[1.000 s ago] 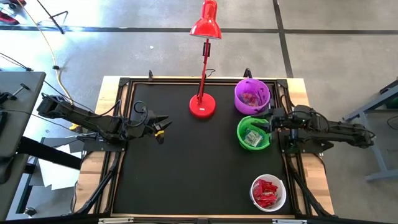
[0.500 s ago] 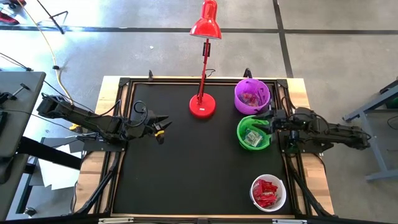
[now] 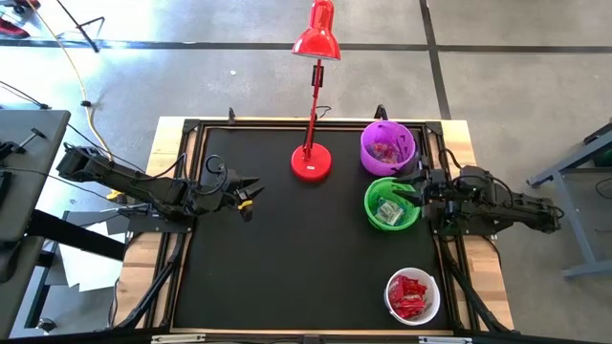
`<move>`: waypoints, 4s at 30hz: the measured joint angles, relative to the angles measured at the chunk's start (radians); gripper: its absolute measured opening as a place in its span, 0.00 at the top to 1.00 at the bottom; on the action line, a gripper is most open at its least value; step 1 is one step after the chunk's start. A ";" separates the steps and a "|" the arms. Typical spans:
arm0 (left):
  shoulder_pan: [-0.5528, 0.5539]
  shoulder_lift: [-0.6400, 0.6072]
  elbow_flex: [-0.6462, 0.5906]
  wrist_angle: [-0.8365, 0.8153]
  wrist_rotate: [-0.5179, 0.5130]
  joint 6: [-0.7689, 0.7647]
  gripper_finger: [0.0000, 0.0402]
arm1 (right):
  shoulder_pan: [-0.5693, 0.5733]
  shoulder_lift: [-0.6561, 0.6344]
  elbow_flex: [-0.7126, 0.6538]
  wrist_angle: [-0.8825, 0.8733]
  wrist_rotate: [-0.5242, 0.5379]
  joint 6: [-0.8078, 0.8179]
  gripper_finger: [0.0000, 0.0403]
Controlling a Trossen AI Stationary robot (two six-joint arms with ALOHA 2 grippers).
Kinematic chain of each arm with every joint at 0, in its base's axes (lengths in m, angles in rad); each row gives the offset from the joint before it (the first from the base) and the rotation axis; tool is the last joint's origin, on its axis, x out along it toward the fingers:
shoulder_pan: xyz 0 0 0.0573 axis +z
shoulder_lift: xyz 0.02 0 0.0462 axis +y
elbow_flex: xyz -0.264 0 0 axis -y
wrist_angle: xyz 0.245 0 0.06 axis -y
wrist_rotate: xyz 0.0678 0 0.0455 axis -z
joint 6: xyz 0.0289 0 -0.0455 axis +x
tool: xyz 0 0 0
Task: Organize candy in baskets
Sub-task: Return to Home Position
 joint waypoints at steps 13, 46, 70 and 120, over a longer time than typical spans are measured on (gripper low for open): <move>0.000 0.000 0.000 0.000 0.000 0.000 0.66 | 0.000 -0.031 0.000 -0.050 -0.025 -0.003 0.65; 0.000 0.000 0.000 0.000 0.000 0.000 0.66 | -0.048 -0.031 0.000 0.154 -0.162 -0.288 0.73; 0.000 0.000 0.000 0.000 0.000 0.000 0.66 | -0.061 -0.030 -0.190 0.537 -0.108 -0.068 0.77; 0.000 0.000 0.000 0.000 0.000 0.000 0.66 | -0.061 -0.026 -0.204 0.411 -0.107 -0.042 0.77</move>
